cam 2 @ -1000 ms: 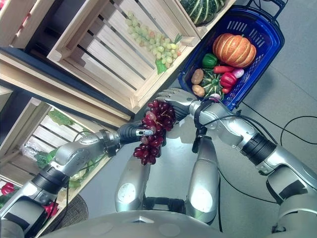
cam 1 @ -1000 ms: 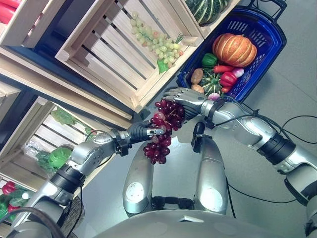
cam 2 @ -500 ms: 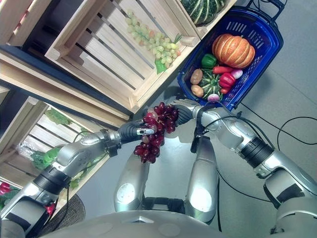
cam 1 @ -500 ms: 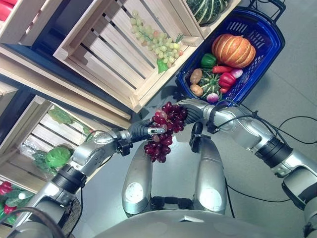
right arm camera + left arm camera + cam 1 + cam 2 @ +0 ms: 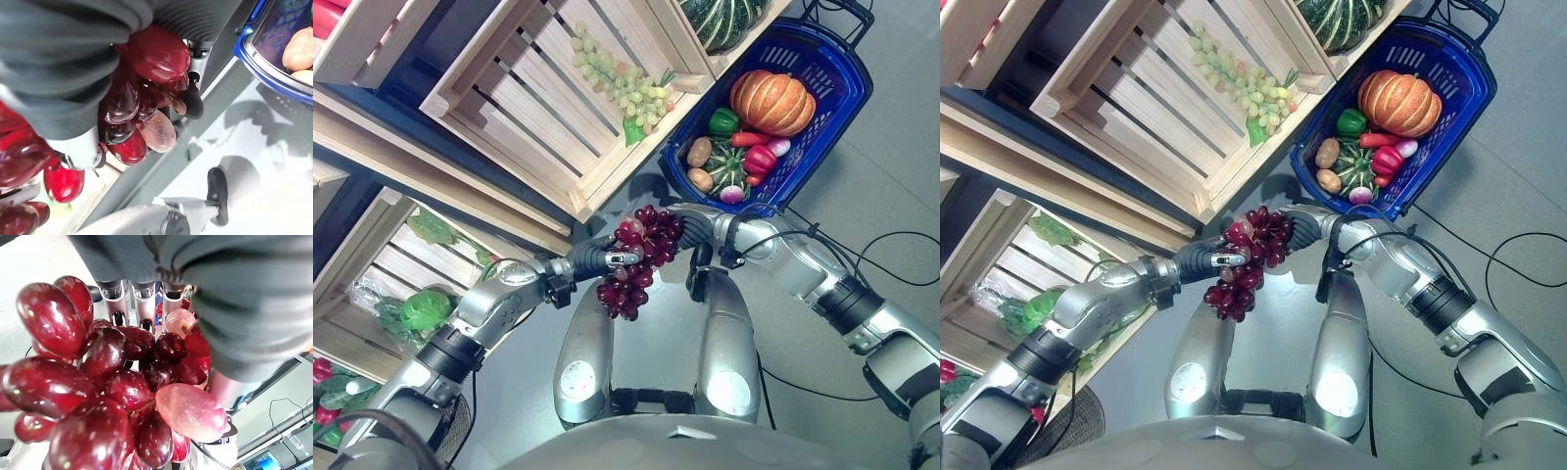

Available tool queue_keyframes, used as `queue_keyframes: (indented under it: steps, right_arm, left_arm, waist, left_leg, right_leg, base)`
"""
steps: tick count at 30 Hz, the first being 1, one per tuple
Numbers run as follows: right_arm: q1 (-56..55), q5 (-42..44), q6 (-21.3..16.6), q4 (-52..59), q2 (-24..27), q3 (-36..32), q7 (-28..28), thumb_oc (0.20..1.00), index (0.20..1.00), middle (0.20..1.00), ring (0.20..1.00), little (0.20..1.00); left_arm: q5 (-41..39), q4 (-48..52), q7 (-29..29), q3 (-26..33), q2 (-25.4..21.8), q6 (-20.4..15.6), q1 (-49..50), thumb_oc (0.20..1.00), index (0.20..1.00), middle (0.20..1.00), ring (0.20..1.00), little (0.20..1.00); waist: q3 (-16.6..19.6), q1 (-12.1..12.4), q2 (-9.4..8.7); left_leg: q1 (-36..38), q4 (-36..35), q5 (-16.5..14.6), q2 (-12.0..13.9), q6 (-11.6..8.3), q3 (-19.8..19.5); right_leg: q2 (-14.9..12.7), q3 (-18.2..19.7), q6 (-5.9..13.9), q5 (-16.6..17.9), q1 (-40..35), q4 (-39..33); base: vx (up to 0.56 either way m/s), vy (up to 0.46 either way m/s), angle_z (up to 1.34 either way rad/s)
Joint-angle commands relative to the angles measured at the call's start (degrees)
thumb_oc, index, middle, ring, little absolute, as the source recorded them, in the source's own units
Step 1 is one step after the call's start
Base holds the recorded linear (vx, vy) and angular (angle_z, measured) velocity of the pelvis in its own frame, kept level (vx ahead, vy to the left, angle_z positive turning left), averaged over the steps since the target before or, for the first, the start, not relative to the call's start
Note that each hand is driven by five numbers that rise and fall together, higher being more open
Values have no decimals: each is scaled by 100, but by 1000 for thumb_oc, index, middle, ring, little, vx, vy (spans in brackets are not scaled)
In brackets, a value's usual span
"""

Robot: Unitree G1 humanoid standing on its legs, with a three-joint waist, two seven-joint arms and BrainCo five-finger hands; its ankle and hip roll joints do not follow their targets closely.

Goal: Pick up fruits and vegetables into the basket

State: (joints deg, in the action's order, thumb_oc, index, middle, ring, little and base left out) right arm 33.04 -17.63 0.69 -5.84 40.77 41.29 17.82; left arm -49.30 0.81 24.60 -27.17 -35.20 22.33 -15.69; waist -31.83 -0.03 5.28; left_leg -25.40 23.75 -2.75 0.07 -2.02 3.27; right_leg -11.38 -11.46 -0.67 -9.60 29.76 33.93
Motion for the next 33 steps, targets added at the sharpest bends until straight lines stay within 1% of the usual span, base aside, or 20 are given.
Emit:
queue_keyframes:
  steps: [1,3,4,6,7,8,9,11,14,16,18,22,25,27,29,33]
  right_arm:
    - [-101,-843,-555,619,-617,233,-727,1000,1000,1000,1000,1000]
    - [-79,-1297,-568,821,-489,101,-1301,1000,1000,1000,1000,1000]
    - [-76,-1323,-536,847,-477,83,-1353,1000,1000,1000,1000,1000]
    - [-69,-1675,-406,1053,-401,-113,-1992,1000,1000,1000,1000,1000]
    - [-78,-1757,-360,1110,-392,-211,-2219,1000,1000,1000,1000,1000]
    - [-79,-1768,-369,1114,-393,-237,-2271,1000,1000,1000,1000,1000]
    - [-130,-1877,-451,1342,-332,-408,-2393,1000,1000,1000,1000,1000]
    - [-193,-2002,-528,1522,-275,-493,-2433,1000,1000,1000,1000,1000]
    - [-191,-2150,-467,1770,-186,-535,-2520,1000,1000,1000,1000,1000]
    - [-139,-2148,-526,1872,-144,-550,-2448,1000,1000,1000,1000,1000]
    - [-75,-2248,-513,1921,-118,-526,-2523,1000,1000,1000,1000,1000]
    - [88,-2169,-490,2015,-62,-437,-2493,1000,1000,1000,1000,1000]
    - [155,-2225,-399,2060,-29,-405,-2574,1000,1000,1000,1000,1000]
    - [175,-2185,-158,2041,-18,-371,-2617,1000,1000,1000,1000,1000]
    - [162,-2150,-22,2014,20,-365,-2676,1000,1000,1000,1000,1000]
    - [92,-2129,16,1947,67,-421,-2767,1000,1000,1000,1000,1000]
  left_arm:
    - [-296,652,99,90,641,-524,-258,200,200,200,200,200]
    - [-324,701,59,132,626,-471,-223,200,200,200,200,200]
    - [-327,708,47,132,627,-471,-217,200,200,200,200,200]
    - [-319,758,-52,138,648,-439,-175,200,200,200,200,200]
    - [-311,768,-117,144,665,-436,-154,200,200,200,200,200]
    - [-308,771,-138,145,673,-434,-149,200,200,200,200,200]
    - [-318,793,-202,193,681,-438,-106,200,200,200,200,200]
    - [-353,830,-225,242,672,-404,-60,200,200,200,200,200]
    - [-400,910,-248,272,671,-374,14,200,200,200,200,200]
    - [-438,949,-218,306,656,-336,42,200,200,200,200,200]
    - [-465,981,-196,321,645,-297,49,200,200,200,200,200]
    - [-455,1057,-186,326,600,-258,50,200,200,200,200,200]
    - [-428,1070,-220,343,590,-262,18,200,200,200,200,200]
    - [-474,1098,-365,343,550,-303,9,200,200,200,200,200]
    - [-492,1095,-412,394,522,-319,4,200,200,200,200,200]
    - [-462,1117,-397,455,510,-293,50,200,200,200,200,200]
  waist:
    - [204,-11,-136]
    - [204,-32,-131]
    - [204,-35,-129]
    - [204,-68,-116]
    - [204,-83,-112]
    - [204,-86,-112]
    - [204,-119,-98]
    - [204,-133,-85]
    - [204,-136,-46]
    - [204,-125,-24]
    - [204,-105,-14]
    - [204,-55,-21]
    - [204,-45,-32]
    - [204,-38,-49]
    - [204,-34,-57]
    - [204,-31,-50]
  left_leg:
    - [88,267,-723,-223,388,469]
    - [112,252,-733,-224,404,480]
    - [114,251,-733,-224,406,481]
    - [146,227,-738,-229,420,496]
    - [157,222,-739,-232,426,505]
    - [161,220,-738,-232,428,507]
    - [161,206,-749,-243,440,519]
    - [161,213,-758,-252,448,522]
    - [176,210,-760,-270,455,521]
    - [169,229,-770,-278,452,519]
    - [160,234,-773,-282,453,512]
    - [146,243,-781,-285,453,497]
    - [106,245,-754,-282,462,495]
    - [126,286,-805,-274,459,498]
    - [122,283,-805,-265,459,506]
    - [139,279,-794,-267,457,511]
  right_leg:
    - [137,64,358,216,-110,-386]
    - [141,70,367,213,-125,-387]
    - [142,72,367,212,-126,-387]
    - [160,97,371,208,-135,-385]
    - [170,110,373,208,-140,-388]
    - [173,113,373,209,-143,-390]
    - [193,141,381,198,-128,-396]
    - [197,159,385,191,-123,-393]
    - [200,179,380,182,-139,-405]
    - [195,188,372,170,-137,-398]
    - [183,186,369,169,-134,-399]
    - [171,159,362,159,-145,-403]
    - [167,149,354,192,-114,-413]
    - [177,157,356,143,-134,-374]
    - [171,143,359,142,-131,-373]
    - [168,129,348,139,-157,-375]
  base:
    - [0,0,0]
    - [0,0,0]
    - [0,0,0]
    - [19,41,0]
    - [17,37,-1]
    - [12,48,-3]
    - [4,44,-4]
    - [5,36,-6]
    - [14,36,-8]
    - [4,16,-1]
    - [0,0,0]
    - [0,0,0]
    - [0,0,0]
    - [0,0,0]
    - [0,0,0]
    - [0,0,0]
